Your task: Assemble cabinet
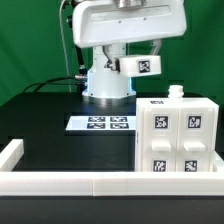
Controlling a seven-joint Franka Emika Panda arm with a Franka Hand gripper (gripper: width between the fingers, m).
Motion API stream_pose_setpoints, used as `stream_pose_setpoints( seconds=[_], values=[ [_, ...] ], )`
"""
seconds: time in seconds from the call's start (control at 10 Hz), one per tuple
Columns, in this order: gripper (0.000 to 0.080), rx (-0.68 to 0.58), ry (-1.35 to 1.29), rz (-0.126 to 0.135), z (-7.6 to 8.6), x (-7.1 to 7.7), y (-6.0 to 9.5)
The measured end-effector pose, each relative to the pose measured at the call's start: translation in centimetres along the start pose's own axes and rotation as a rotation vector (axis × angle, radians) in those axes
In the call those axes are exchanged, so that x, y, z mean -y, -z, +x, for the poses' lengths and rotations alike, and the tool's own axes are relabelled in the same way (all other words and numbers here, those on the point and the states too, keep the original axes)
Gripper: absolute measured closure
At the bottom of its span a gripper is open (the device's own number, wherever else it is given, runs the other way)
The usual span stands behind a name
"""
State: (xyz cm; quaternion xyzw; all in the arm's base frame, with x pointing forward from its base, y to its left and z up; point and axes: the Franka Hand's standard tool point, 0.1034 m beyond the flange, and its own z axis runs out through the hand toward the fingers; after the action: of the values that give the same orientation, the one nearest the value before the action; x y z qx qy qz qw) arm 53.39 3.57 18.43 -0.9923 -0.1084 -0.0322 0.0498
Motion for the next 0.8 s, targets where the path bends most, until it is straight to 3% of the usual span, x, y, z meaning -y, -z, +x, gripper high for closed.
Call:
stream_pose_setpoints(
  seconds=[0.2,0.3,0.8],
  values=[
    [0.0249,0.023,0.017,0.001,2.5,1.3,0.2],
    [0.0249,0.022,0.014,-0.002,3.1,1.5,0.1],
    [0.0249,0.033,0.039,0.001,3.0,1.1,-0.6]
  ],
)
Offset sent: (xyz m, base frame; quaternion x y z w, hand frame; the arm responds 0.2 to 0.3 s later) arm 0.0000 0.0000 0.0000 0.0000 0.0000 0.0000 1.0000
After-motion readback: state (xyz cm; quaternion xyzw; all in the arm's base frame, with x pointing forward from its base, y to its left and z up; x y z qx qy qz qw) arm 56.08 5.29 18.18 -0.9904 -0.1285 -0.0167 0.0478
